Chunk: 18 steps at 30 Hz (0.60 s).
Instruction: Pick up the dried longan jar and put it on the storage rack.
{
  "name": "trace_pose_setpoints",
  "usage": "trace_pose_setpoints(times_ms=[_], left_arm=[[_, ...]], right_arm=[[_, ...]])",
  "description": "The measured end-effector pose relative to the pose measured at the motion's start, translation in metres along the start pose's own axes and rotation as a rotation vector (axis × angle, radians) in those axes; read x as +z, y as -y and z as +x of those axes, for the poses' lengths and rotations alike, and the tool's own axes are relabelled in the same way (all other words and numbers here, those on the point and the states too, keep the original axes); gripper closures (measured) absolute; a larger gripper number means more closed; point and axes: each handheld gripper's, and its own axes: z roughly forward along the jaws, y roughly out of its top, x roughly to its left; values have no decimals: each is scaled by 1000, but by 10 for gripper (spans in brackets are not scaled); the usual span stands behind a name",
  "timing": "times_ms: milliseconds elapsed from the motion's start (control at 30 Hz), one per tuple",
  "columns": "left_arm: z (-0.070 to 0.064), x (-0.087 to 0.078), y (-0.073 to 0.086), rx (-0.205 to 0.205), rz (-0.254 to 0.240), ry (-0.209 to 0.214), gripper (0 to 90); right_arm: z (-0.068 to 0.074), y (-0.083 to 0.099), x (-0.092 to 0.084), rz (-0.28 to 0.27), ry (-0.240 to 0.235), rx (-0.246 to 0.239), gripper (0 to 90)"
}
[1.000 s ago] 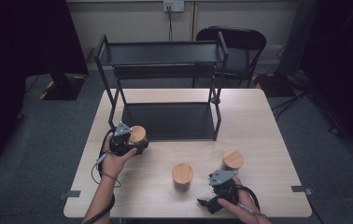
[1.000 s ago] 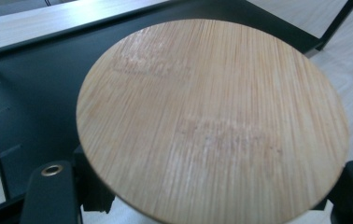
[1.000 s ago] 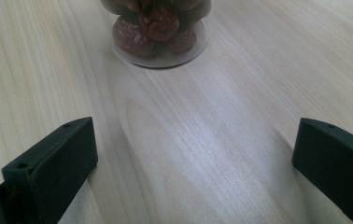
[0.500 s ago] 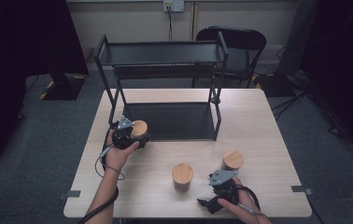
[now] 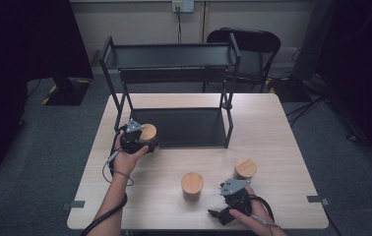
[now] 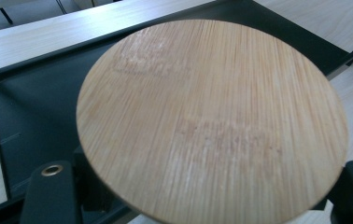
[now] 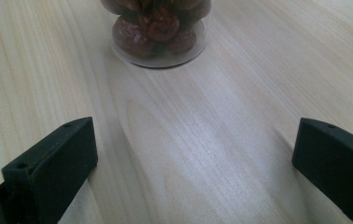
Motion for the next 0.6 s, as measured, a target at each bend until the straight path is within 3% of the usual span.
trace_pose_setpoints(times_ms=[600], left_arm=[[2,0,-4,2,-1,1,258]], right_arm=[[0,0,0,0,0,0,0]])
